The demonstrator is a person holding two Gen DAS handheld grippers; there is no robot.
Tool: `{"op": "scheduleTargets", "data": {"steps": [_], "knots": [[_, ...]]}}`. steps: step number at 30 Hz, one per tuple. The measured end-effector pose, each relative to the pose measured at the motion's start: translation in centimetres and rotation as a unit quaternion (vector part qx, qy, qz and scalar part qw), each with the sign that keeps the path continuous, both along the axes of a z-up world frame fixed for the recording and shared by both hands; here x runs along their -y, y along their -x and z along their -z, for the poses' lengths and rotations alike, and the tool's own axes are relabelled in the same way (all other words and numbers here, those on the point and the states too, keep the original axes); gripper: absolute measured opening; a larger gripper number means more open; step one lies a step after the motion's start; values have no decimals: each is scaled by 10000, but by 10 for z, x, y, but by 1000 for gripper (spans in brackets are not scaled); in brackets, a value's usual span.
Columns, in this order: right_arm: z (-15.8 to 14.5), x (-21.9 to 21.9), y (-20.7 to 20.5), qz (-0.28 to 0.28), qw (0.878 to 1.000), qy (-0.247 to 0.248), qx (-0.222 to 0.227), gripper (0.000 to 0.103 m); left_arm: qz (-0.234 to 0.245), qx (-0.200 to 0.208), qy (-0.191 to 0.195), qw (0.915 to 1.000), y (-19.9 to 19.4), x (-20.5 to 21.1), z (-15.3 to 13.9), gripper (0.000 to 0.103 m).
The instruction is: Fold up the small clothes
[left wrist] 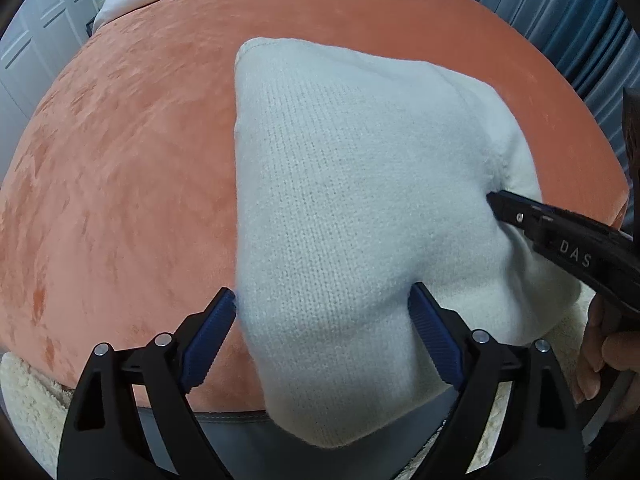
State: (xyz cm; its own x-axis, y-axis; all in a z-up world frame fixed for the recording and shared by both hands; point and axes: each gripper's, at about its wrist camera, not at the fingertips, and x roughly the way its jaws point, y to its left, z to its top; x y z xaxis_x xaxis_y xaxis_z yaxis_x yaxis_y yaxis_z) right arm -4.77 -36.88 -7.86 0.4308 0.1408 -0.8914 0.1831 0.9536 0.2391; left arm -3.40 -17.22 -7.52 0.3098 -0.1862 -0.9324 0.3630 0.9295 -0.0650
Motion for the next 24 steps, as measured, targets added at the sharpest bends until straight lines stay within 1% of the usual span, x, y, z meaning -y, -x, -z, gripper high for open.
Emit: {"op": "scheduleTargets", "data": {"steps": [1, 2, 3, 4, 5, 6, 7, 8, 10, 11, 12, 13, 14, 15, 17, 18, 19, 20, 21, 22, 23, 24], "knots": [[-10, 1, -1, -12, 10000, -6, -52, 10, -2, 8, 69, 10000, 0, -3, -4, 85], [-24, 3, 1, -5, 9999, -79, 84, 11, 27, 10, 241, 9997, -1, -6, -10, 82], [-38, 6, 4, 7, 9994, -182, 305, 15, 18, 60, 379, 9993, -1, -8, -18, 82], [-44, 8, 3, 31, 9987, -231, 456, 24, -44, 198, 573, 9982, -4, -13, -29, 82], [-52, 14, 3, 116, 9980, -231, 578, 30, -134, 341, 714, 9968, -9, -16, -39, 82], [-56, 21, 2, 246, 9972, -209, 674, 45, -215, 430, 795, 9957, -16, -16, -46, 83], [-58, 28, -1, 380, 9964, -187, 741, 53, -292, 477, 870, 9946, -26, -15, -51, 83], [-54, 36, -7, 528, 9958, -176, 723, 54, -351, 474, 916, 9941, -37, -13, -53, 83], [-35, 49, -23, 795, 9957, -219, 431, 57, -467, 421, 973, 9933, -57, -6, -52, 83], [-18, 55, -32, 827, 9958, -349, 186, 57, -470, 384, 972, 9934, -65, -1, -48, 84], [-3, 58, -41, 808, 9956, -476, -64, 52, -474, 338, 891, 9943, -71, 5, -42, 84], [4, 59, -45, 789, 9949, -618, -153, 41, -453, 271, 743, 9958, -78, 11, -33, 84], [-2, 58, -43, 753, 9953, -611, -12, 34, -434, 209, 603, 9970, -82, 16, -26, 83], [-16, 56, -42, 649, 9960, -579, 195, 16, -431, 159, 496, 9977, -84, 19, -21, 82], [-45, 52, -37, 549, 9952, -426, 684, 15, -462, 215, 444, 9977, -82, 22, -17, 83], [-50, 54, -35, 537, 9947, -402, 782, 15, -458, 250, 425, 9977, -81, 22, -16, 84], [-44, 56, -37, 556, 9952, -387, 713, 15, -453, 278, 391, 9978, -81, 23, -13, 85], [-27, 59, -44, 570, 9968, -319, 462, 16, -464, 287, 349, 9979, -83, 23, -11, 87], [-1, 58, -54, 548, 9984, -158, 31, 18, -460, 270, 326, 9980, -83, 25, -8, 88], [19, 59, -57, 506, 9984, -197, -159, 25, -431, 220, 326, 9983, -84, 26, -6, 88], [21, 63, -54, 585, 9977, -344, 23, 25, -416, 222, 291, 9985, -83, 27, -5, 88], [14, 66, -53, 636, 9969, -455, -3, 25, -410, 255, 236, 9986, -83, 28, -5, 89]]}}
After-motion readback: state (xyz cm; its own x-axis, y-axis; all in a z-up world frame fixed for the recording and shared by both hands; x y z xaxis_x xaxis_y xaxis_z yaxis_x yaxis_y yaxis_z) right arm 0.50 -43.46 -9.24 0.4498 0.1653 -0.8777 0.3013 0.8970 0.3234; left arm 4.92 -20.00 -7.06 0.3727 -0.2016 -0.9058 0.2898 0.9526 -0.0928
